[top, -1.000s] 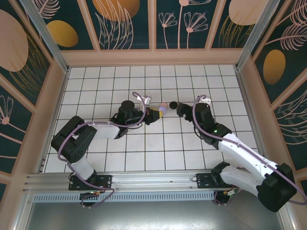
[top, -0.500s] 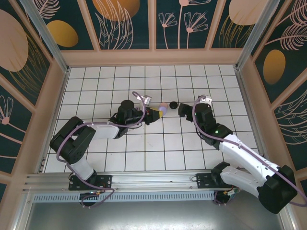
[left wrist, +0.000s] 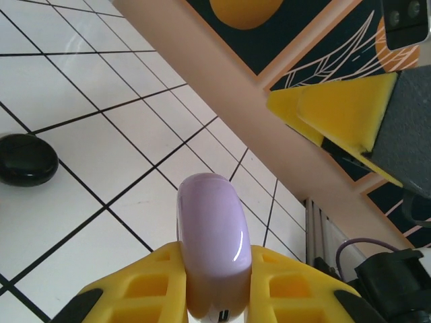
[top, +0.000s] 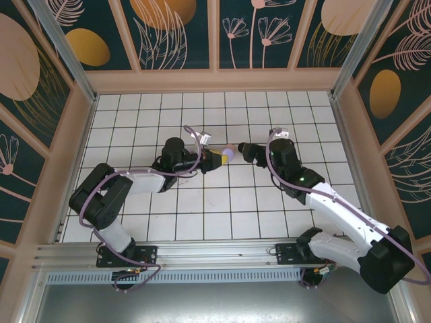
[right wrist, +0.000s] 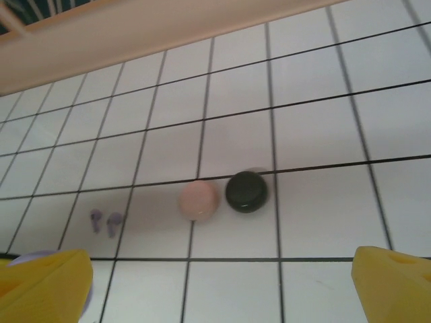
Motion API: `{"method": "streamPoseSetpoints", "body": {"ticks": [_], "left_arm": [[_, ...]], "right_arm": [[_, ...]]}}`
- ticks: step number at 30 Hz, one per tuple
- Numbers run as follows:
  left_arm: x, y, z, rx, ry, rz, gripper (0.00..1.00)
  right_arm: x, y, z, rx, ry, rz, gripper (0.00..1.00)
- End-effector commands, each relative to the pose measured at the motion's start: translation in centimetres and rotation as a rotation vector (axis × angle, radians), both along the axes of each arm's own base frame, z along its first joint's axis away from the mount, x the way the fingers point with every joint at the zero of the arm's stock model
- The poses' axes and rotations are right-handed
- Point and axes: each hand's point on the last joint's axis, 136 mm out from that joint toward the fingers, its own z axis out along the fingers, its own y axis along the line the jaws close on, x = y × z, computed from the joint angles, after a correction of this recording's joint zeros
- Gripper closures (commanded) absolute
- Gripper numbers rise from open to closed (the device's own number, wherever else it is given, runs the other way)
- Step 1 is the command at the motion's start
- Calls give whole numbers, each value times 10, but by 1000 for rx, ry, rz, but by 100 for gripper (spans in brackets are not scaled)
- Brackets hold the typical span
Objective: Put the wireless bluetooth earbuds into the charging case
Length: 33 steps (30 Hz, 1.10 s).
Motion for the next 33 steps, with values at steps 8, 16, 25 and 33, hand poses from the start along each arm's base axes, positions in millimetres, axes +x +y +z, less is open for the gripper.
{"method": "streamPoseSetpoints", "body": {"ticks": [8, 16, 25, 33], "left_arm": [[-8, 5, 29, -49, -61, -70, 100], [-16, 4, 34, -58, -60, -117, 100], [-19, 5, 40, -58, -73, -129, 100], [-19, 5, 45, -65, -80, -129, 100]], "right_arm": [[-7, 54, 34, 190, -47, 259, 4], [-10, 73, 17, 214, 12, 354, 10], [-8, 78, 9, 222, 40, 378, 14], [-11, 73, -9, 205, 76, 363, 17]]}}
